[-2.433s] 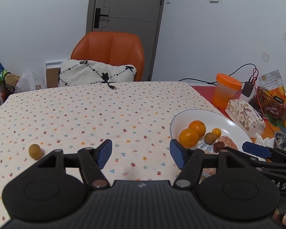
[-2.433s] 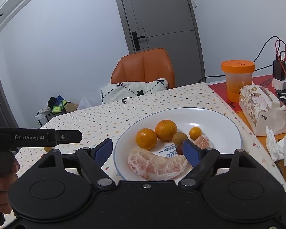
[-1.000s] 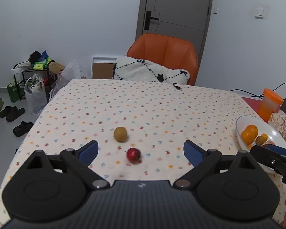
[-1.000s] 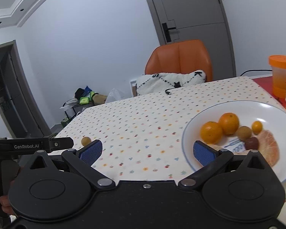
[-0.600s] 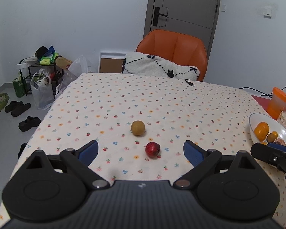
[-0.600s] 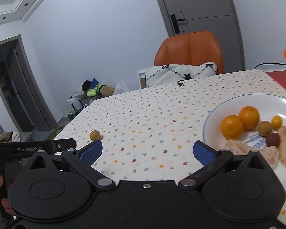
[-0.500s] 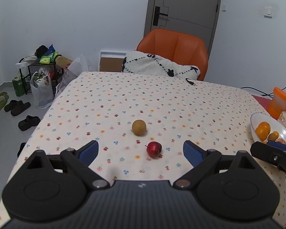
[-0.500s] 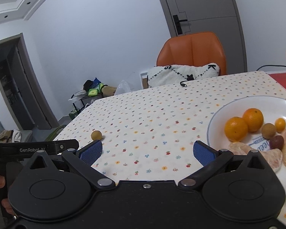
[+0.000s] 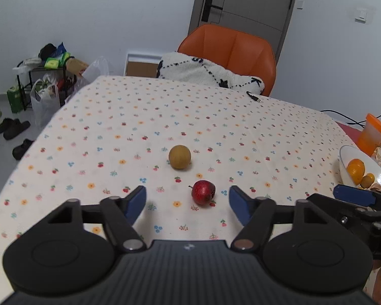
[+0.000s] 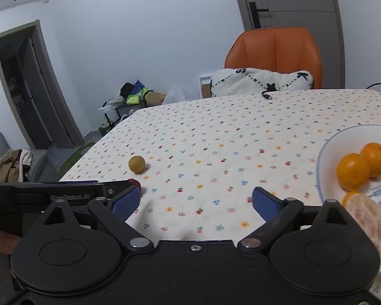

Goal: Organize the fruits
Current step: 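Move both tools toward the last red plum and kiwi, then grasp the red plum with the left gripper while the right gripper grasps the kiwi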

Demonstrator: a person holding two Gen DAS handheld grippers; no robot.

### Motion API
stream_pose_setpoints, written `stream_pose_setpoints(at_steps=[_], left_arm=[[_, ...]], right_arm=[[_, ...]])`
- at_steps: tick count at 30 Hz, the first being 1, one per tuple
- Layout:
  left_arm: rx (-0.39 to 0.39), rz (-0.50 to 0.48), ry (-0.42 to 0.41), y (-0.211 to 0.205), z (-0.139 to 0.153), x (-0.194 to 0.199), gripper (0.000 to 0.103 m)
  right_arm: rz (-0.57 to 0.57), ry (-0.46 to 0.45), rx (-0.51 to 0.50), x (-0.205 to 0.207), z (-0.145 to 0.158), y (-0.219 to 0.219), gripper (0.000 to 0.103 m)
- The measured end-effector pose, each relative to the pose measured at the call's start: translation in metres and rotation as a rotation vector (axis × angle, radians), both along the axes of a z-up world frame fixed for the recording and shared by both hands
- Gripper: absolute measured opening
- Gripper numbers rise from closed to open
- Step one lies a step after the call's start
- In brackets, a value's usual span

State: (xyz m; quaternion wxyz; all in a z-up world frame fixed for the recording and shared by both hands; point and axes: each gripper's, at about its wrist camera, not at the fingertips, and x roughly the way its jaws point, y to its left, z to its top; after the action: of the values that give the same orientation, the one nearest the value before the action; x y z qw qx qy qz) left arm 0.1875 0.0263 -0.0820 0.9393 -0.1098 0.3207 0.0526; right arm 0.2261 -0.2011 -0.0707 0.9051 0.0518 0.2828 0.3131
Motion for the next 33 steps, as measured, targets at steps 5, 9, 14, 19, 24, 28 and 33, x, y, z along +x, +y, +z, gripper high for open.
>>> stream_pose_setpoints(at_steps=[5,9,14,19,24,28,33], left_arm=[[-0.025,-0.003,0.015,0.000,-0.008,0.010,0.051],[-0.031,0.001,0.000,-0.001,-0.010,0.014,0.023],[-0.020,0.048,-0.009,0.009,-0.007,0.011,0.021],[-0.018,0.088,-0.017,0.025,-0.003,0.005,0.021],[-0.018,0.122,-0.028,0.041,0.002,0.001,0.022],[-0.025,0.155,-0.034,0.056,0.004,-0.003,0.022],[-0.016,0.187,-0.036,0.068,0.007,-0.008,0.022]], right_arm=[[0.009,0.017,0.006,0.007,0.000,0.008,0.089],[0.024,0.044,0.038,0.016,-0.001,0.015,0.088],[0.068,0.042,0.025,0.023,0.000,0.035,0.085],[0.110,0.042,0.013,0.027,0.003,0.056,0.077],[0.135,0.034,-0.012,0.031,0.006,0.073,0.068],[0.156,0.027,-0.035,0.035,0.005,0.088,0.064],[0.171,0.031,-0.054,0.040,0.003,0.103,0.060]])
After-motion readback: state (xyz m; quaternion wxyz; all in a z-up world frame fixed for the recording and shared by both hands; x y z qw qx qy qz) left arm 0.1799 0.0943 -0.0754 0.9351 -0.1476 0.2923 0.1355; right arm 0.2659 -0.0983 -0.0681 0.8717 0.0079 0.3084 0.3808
